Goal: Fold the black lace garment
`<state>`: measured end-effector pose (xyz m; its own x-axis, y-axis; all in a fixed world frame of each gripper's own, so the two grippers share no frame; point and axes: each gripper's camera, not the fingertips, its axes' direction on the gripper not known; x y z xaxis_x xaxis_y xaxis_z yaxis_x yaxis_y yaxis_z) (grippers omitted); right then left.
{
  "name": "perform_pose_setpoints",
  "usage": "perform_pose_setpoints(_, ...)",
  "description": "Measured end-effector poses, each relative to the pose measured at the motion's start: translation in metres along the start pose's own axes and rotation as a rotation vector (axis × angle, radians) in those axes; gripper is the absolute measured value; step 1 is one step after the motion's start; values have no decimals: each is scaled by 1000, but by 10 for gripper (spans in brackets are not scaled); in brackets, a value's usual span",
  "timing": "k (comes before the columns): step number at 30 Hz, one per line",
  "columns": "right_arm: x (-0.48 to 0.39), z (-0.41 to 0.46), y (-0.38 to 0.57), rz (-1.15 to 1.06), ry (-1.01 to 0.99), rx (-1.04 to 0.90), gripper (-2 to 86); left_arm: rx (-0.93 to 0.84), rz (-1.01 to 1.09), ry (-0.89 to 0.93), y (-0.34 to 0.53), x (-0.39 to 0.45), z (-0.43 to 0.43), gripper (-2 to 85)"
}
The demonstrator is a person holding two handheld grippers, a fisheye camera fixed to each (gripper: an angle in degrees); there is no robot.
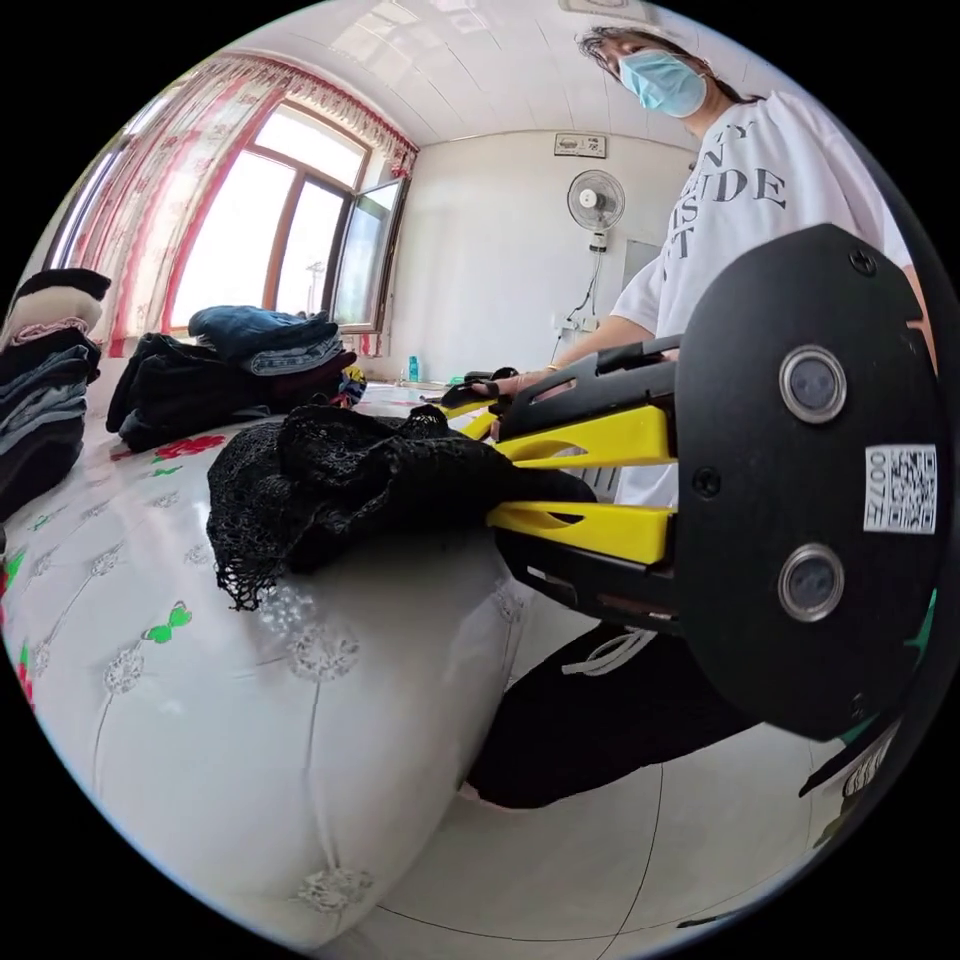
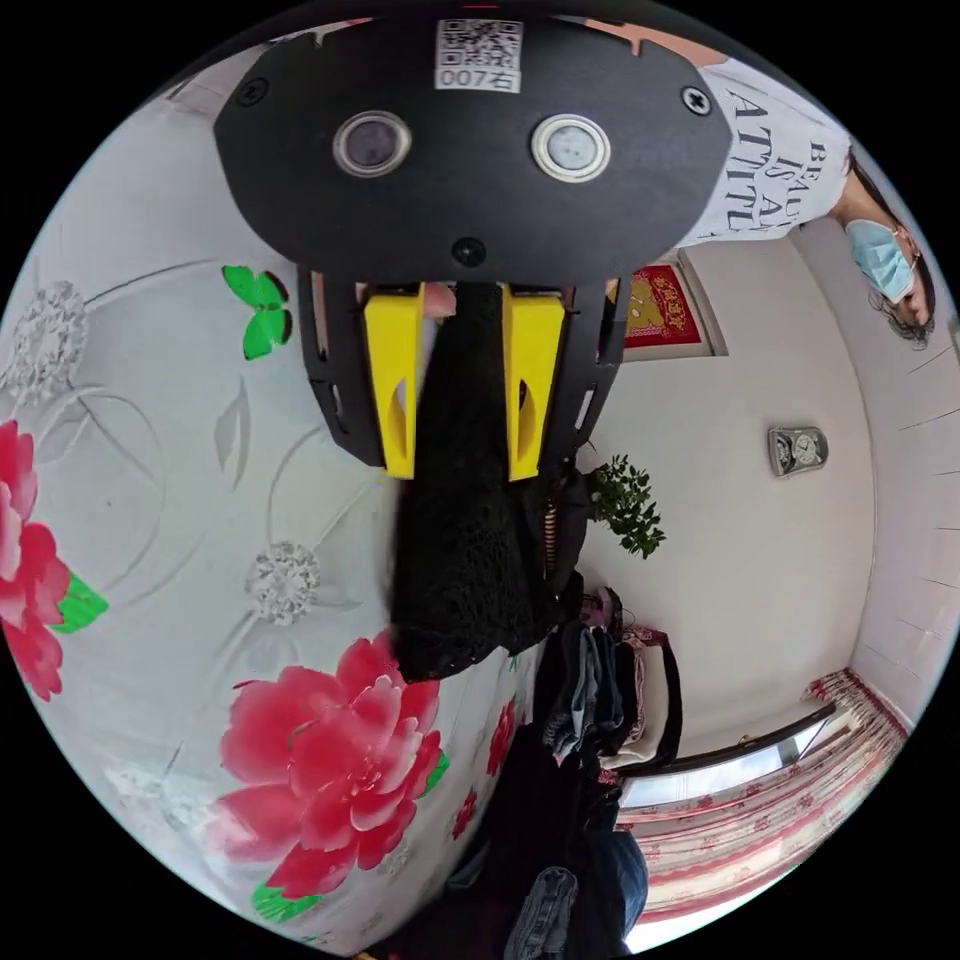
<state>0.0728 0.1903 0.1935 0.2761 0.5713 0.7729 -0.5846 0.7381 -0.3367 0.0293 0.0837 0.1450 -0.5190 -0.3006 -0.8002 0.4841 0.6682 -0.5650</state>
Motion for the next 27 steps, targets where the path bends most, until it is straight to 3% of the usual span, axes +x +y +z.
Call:
perform_pose_setpoints(7,-79,40,-26,-59,-88,6,27,73,60,148,-31,37,-50,29)
perform_pose_setpoints(11,-212,86,-81,-268,-189,22,18,211,270,214,-79,101,-134,18)
perform_pose_setpoints(15,-356,161,-112,-507,-285,-3,21,397,506,136,-96,168,-241,18)
perform_pose_setpoints(18,-425,235,-120,-568,-323,-36,31,523,579,63,-87,181,-303,23)
perform_pose_setpoints(22,-456,338,-121,-583,-194,-97,52,648,454,-58,-75,132,-347,35)
perform_pose_setpoints(25,-429,406,-116,-590,-37,-205,63,717,182,-212,-56,54,-351,46)
perform_pose_setpoints(27,-376,427,-107,-559,91,-270,67,672,-4,-299,-33,-4,-330,49)
